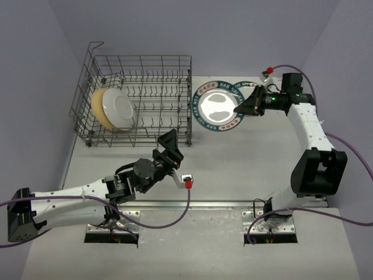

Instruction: Unload the plates from the dish rack

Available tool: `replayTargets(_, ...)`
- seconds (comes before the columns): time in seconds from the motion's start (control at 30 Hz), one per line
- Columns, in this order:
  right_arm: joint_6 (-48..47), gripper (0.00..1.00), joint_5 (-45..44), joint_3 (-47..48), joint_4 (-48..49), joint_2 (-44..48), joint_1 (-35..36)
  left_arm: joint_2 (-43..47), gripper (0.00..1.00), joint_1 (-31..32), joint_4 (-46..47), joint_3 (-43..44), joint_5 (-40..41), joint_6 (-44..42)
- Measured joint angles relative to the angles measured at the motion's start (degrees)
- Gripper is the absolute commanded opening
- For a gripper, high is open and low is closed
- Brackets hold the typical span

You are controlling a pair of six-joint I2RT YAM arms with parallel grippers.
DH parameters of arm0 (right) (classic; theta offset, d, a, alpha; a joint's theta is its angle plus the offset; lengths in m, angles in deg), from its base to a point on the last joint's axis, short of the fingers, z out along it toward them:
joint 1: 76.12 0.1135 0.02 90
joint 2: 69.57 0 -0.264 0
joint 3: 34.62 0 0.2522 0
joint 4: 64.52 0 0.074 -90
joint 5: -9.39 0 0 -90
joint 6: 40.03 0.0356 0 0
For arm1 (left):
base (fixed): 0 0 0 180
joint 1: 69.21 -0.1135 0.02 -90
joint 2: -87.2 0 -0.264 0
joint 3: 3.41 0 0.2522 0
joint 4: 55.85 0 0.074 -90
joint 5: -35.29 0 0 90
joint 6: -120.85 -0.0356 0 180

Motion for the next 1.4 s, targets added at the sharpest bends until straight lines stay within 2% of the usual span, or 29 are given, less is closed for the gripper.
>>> replayTargets(0.07,0.4,0.0,-1.2,2.6,0.2,-0.8,-6.2,-1.4,1.0,-0.5,-4.0,6.5,0.7,4.7)
replayTargets(0.2,0.8,0.0,-6.2,7.5,0.5,-4.4,-11.7,-5.8,1.0,-2.5,-10.9,24.0,1.6,18.6)
replayTargets(0.37,1.3,0.0,-14.8,12.5,1.4,-12.8,-13.4,-15.4,1.0,-6.9,-24.9,49.4,2.3,38.6)
replayTargets(0.5,3.3,0.0,-19.3,13.4,2.8,-19.0,-13.4,-21.7,1.0,-11.4,-36.9,62.1,1.7,54.3)
replayTargets(0.67,6.1,0.0,-23.8,15.9,4.2,-25.2,-13.4,-23.5,1.0,-20.2,-47.1,63.9,-3.0,67.8)
replayTargets(0.8,7.7,0.0,-26.3,20.8,5.3,-30.5,-13.2,-22.6,1.0,-26.9,-51.5,63.8,-5.1,74.4)
replayTargets(1.0,9.3,0.05,-29.1,25.5,6.5,-35.3,-12.8,-16.7,1.0,-32.9,-53.1,60.0,-8.5,79.2)
replayTargets(1.17,9.3,0.11,-31.6,26.9,6.8,-37.5,-11.3,-13.3,1.0,-34.9,-55.1,56.8,-9.5,80.6)
replayTargets(1.2,9.3,0.16,-32.0,27.0,6.8,-37.9,-10.9,-13.1,1.0,-35.0,-55.3,56.6,-9.8,80.7)
replayTargets(1.23,9.3,0.3,-32.5,27.0,6.8,-38.1,-10.5,-13.1,1.0,-35.1,-55.3,56.5,-10.1,80.8)
replayTargets(1.3,9.2,0.65,-33.0,27.2,6.8,-38.4,-9.8,-13.1,1.0,-35.2,-55.4,56.2,-10.4,81.0)
replayTargets(1.4,9.0,0.84,-33.9,27.6,6.7,-38.6,-8.8,-13.1,1.0,-35.6,-55.3,55.6,-11.0,81.5)
